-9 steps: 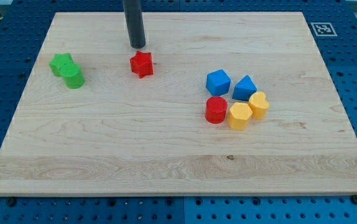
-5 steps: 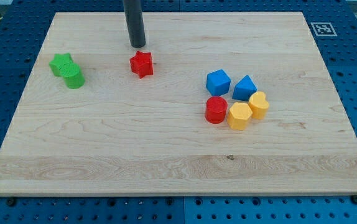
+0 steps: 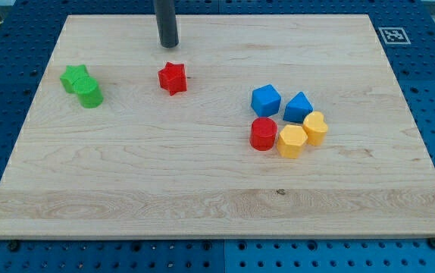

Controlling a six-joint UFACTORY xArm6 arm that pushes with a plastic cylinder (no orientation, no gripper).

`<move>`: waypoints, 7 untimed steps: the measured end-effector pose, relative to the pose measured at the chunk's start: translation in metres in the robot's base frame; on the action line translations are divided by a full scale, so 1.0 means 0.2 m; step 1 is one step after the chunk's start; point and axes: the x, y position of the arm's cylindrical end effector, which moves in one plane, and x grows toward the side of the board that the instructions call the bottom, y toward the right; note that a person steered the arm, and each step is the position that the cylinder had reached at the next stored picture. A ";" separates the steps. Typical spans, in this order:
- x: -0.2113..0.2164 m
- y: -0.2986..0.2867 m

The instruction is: Move your arm diagonal to the green star

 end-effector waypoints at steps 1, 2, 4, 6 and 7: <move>-0.04 0.00; -0.08 0.00; -0.14 0.00; -0.23 0.00; -0.28 0.00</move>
